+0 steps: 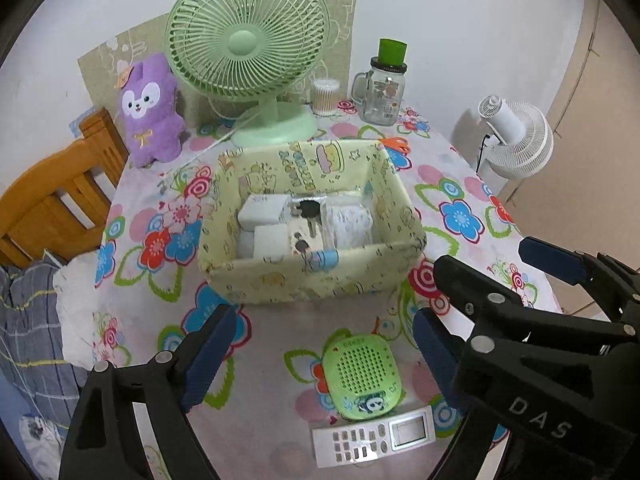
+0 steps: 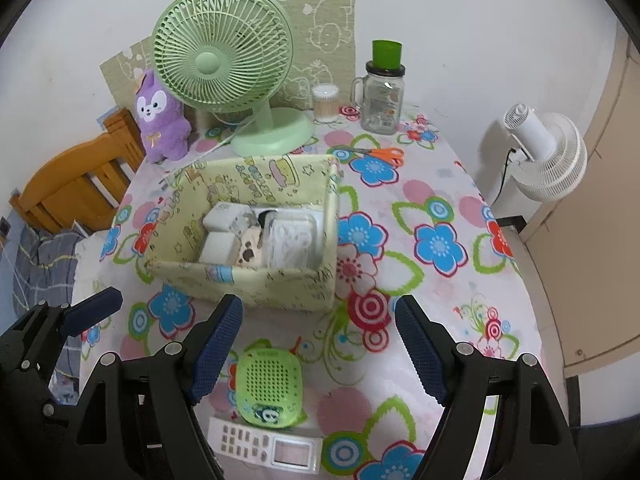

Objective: Organize rigid objects
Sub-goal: 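Raise both open tools and move them toward the remote and green speaker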

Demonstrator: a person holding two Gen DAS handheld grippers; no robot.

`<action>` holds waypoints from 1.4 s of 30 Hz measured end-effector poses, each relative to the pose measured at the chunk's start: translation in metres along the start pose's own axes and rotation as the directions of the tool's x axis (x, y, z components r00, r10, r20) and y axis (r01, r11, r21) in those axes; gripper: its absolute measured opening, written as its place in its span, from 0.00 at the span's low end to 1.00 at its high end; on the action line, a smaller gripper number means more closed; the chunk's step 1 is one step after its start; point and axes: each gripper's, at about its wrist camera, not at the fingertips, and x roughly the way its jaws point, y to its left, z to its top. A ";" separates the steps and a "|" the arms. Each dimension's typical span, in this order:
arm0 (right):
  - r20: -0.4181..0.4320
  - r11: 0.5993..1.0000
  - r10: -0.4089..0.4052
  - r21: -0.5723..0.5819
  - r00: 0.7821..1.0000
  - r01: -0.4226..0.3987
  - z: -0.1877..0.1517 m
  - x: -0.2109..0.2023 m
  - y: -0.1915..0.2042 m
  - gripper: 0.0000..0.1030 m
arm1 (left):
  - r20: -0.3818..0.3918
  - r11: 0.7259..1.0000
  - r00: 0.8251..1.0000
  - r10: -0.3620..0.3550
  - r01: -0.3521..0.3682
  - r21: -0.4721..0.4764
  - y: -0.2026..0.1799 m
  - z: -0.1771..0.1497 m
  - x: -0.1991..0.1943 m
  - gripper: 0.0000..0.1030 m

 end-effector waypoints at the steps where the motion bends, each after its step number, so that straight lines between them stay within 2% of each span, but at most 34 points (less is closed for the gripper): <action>1: -0.001 1.000 0.002 -0.004 1.000 -0.002 -0.002 0.000 -0.001 0.79 | 0.000 1.000 1.000 0.002 -0.002 -0.005 -0.001 -0.003 0.001 0.89; 4: -0.014 1.000 0.016 -0.018 1.000 -0.016 -0.008 0.003 -0.005 0.79 | -0.010 1.000 1.000 0.002 -0.002 -0.026 -0.004 -0.010 0.004 0.89; 9: -0.035 0.998 0.040 -0.052 0.999 -0.041 -0.018 0.006 -0.010 0.79 | -0.012 0.999 1.000 0.003 -0.004 -0.052 -0.011 -0.023 0.005 0.97; 15: -0.067 0.994 0.071 -0.074 0.995 -0.076 -0.031 0.013 -0.013 0.79 | -0.035 0.997 0.999 0.013 -0.015 -0.071 -0.016 -0.038 0.009 0.97; 31: -0.119 0.993 0.070 -0.083 0.990 -0.080 -0.064 0.029 -0.022 0.79 | -0.090 0.993 0.996 -0.018 0.008 -0.118 -0.025 -0.073 0.026 1.00; 37: -0.142 0.994 0.066 -0.082 0.988 -0.078 -0.074 0.036 -0.025 0.79 | -0.105 0.997 0.994 -0.019 0.011 -0.080 -0.029 -0.080 0.033 1.00; 42: -0.135 0.994 0.071 -0.073 0.988 -0.082 -0.082 0.035 -0.027 0.79 | -0.103 0.997 0.992 -0.074 0.070 -0.039 -0.028 -0.085 0.037 1.00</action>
